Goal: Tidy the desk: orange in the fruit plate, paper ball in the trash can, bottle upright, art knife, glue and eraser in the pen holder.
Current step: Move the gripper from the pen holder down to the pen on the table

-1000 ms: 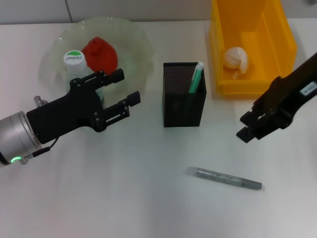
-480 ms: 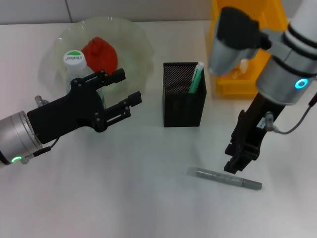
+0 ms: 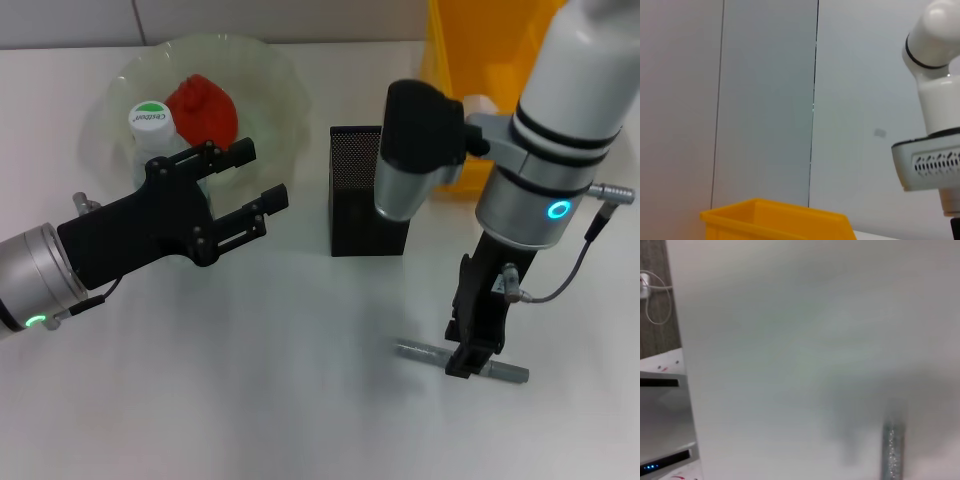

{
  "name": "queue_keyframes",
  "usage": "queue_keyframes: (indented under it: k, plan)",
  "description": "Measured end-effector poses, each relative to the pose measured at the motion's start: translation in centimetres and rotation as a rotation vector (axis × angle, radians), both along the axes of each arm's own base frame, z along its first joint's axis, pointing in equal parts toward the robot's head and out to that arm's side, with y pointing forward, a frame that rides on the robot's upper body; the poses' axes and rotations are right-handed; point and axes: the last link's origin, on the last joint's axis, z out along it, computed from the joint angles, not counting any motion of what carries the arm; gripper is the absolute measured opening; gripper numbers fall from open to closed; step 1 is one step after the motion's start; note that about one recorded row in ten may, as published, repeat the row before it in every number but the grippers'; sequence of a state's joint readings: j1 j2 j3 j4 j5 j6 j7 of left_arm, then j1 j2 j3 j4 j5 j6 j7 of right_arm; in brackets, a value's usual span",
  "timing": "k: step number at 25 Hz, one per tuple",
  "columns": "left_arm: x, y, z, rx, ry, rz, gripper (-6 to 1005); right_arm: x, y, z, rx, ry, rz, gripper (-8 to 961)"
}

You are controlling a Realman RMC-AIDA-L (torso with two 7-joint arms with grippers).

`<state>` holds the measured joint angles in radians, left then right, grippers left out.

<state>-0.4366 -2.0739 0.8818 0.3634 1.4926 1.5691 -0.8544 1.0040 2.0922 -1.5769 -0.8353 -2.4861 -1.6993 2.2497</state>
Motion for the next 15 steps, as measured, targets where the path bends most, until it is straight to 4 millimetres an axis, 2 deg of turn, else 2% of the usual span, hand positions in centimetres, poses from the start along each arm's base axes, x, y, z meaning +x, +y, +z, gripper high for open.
queue_keyframes:
  k: [15]
  plan:
    - [0.3, 0.3, -0.2, -0.005, -0.001, 0.0, 648, 0.6, 0.0, -1.3, -0.004, 0.004, 0.018, 414]
